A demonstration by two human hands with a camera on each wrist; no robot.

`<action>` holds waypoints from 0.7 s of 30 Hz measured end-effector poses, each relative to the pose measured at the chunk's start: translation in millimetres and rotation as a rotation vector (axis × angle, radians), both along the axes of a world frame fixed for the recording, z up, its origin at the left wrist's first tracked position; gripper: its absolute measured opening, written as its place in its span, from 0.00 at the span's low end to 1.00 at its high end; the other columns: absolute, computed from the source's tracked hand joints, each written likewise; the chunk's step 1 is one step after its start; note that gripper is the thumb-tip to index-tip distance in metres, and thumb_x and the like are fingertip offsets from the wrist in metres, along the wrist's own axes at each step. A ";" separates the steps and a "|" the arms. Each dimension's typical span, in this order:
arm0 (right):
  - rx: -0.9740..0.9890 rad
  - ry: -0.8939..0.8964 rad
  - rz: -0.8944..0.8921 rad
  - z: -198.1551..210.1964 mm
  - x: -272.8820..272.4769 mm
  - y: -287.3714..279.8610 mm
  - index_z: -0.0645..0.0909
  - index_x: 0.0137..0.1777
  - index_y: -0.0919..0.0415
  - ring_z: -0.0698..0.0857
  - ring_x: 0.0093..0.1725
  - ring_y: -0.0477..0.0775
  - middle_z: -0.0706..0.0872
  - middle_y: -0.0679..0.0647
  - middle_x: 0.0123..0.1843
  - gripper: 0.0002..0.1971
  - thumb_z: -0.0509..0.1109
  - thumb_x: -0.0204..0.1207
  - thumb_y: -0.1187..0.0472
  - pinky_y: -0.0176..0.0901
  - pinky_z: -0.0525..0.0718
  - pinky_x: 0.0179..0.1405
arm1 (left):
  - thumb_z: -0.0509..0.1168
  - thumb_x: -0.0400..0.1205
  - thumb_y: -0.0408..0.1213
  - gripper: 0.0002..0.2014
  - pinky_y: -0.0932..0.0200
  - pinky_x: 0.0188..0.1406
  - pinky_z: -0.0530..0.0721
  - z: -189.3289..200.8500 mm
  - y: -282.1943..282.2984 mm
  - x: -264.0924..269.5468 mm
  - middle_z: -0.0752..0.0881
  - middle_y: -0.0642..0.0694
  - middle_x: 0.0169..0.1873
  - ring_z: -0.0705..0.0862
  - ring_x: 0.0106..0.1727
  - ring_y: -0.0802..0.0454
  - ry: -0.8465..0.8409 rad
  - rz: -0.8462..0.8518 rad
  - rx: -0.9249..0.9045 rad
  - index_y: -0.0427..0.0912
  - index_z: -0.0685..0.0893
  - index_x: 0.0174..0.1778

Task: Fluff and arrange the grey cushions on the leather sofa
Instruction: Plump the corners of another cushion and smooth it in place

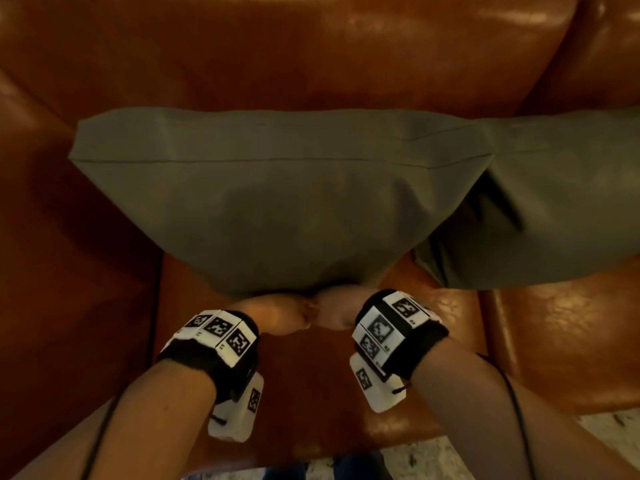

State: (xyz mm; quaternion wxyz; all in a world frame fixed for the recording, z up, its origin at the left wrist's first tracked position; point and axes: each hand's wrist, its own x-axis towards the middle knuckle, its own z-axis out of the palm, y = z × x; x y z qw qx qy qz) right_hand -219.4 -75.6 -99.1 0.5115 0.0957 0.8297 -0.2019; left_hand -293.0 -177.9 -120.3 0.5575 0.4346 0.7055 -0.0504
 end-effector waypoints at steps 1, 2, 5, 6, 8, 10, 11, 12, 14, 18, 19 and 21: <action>0.002 0.026 -0.036 -12.5 3.4 2.0 0.81 0.53 0.61 0.75 0.47 0.55 0.74 0.53 0.40 0.17 0.51 0.89 0.56 0.48 0.69 0.52 | 0.54 0.88 0.42 0.15 0.62 0.59 0.69 -12.1 -5.1 -2.5 0.75 0.46 0.66 0.72 0.67 0.47 -0.013 0.025 0.010 0.46 0.74 0.70; 0.001 0.045 -0.086 -24.9 8.5 5.1 0.80 0.62 0.61 0.74 0.50 0.55 0.73 0.51 0.40 0.17 0.52 0.89 0.53 0.48 0.69 0.53 | 0.54 0.89 0.44 0.19 0.59 0.67 0.68 -22.9 -11.0 -4.4 0.72 0.48 0.72 0.69 0.73 0.46 -0.004 0.050 -0.001 0.48 0.70 0.76; 0.013 0.002 -0.317 -54.7 27.4 20.8 0.71 0.77 0.51 0.78 0.63 0.56 0.80 0.51 0.66 0.25 0.53 0.84 0.42 0.53 0.74 0.67 | 0.56 0.88 0.50 0.29 0.49 0.78 0.60 -41.2 -31.8 -10.3 0.57 0.47 0.84 0.60 0.83 0.43 0.035 0.149 -0.013 0.52 0.56 0.85; 0.031 -0.007 -0.364 -59.6 34.5 26.5 0.70 0.79 0.49 0.78 0.68 0.58 0.77 0.53 0.74 0.26 0.52 0.84 0.42 0.56 0.74 0.71 | 0.57 0.87 0.50 0.29 0.50 0.78 0.62 -45.8 -39.8 -13.5 0.58 0.46 0.84 0.61 0.82 0.43 0.027 0.229 -0.001 0.53 0.57 0.85; 0.070 0.008 -0.475 -72.2 51.0 38.6 0.73 0.77 0.56 0.78 0.71 0.61 0.77 0.59 0.75 0.23 0.54 0.87 0.47 0.55 0.74 0.73 | 0.58 0.87 0.46 0.27 0.52 0.75 0.67 -53.9 -58.8 -23.9 0.62 0.45 0.83 0.66 0.80 0.42 0.033 0.399 0.041 0.51 0.61 0.83; 0.099 0.060 -0.595 -65.6 67.2 46.4 0.77 0.72 0.65 0.78 0.71 0.64 0.80 0.63 0.71 0.20 0.56 0.88 0.55 0.53 0.73 0.72 | 0.59 0.87 0.43 0.27 0.52 0.74 0.68 -64.5 -85.1 -35.7 0.64 0.42 0.82 0.67 0.80 0.41 0.155 0.499 0.016 0.49 0.62 0.83; 0.135 0.090 -0.669 -63.8 75.6 50.8 0.77 0.72 0.65 0.77 0.72 0.65 0.80 0.62 0.70 0.19 0.57 0.87 0.57 0.52 0.73 0.73 | 0.59 0.87 0.43 0.27 0.52 0.75 0.68 -68.1 -99.6 -39.9 0.64 0.42 0.82 0.66 0.80 0.41 0.223 0.541 0.009 0.48 0.62 0.83; 0.185 0.113 -0.782 -57.8 83.4 53.9 0.76 0.73 0.64 0.77 0.72 0.65 0.79 0.61 0.70 0.19 0.59 0.86 0.58 0.52 0.72 0.72 | 0.60 0.86 0.43 0.27 0.51 0.76 0.68 -66.8 -112.1 -41.4 0.66 0.41 0.81 0.67 0.80 0.41 0.286 0.569 0.021 0.48 0.64 0.82; 0.280 0.193 -0.961 -43.8 96.1 56.8 0.74 0.75 0.64 0.81 0.62 0.63 0.81 0.62 0.64 0.21 0.62 0.84 0.57 0.55 0.78 0.64 | 0.61 0.84 0.42 0.23 0.48 0.72 0.73 -53.0 -129.3 -36.6 0.75 0.40 0.74 0.73 0.74 0.39 0.435 0.633 0.148 0.45 0.74 0.76; 0.364 0.924 -0.870 22.7 94.4 17.0 0.83 0.52 0.58 0.83 0.48 0.59 0.84 0.56 0.48 0.07 0.64 0.82 0.61 0.47 0.76 0.43 | 0.57 0.82 0.41 0.14 0.46 0.51 0.76 15.0 -119.7 0.6 0.83 0.42 0.50 0.81 0.52 0.38 0.727 0.511 0.780 0.40 0.84 0.55; 0.304 1.207 -0.774 45.3 84.6 -0.9 0.84 0.52 0.58 0.83 0.51 0.57 0.83 0.54 0.51 0.06 0.65 0.81 0.62 0.45 0.78 0.48 | 0.58 0.81 0.40 0.12 0.46 0.54 0.75 32.5 -107.5 10.5 0.82 0.42 0.52 0.80 0.54 0.40 0.760 0.458 0.972 0.41 0.83 0.55; 0.209 1.566 -0.584 69.4 56.3 -25.4 0.85 0.61 0.62 0.80 0.66 0.59 0.81 0.57 0.63 0.12 0.67 0.80 0.64 0.51 0.78 0.66 | 0.60 0.81 0.37 0.14 0.45 0.68 0.72 59.4 -74.0 19.3 0.78 0.41 0.63 0.76 0.66 0.42 0.806 0.388 1.209 0.42 0.79 0.62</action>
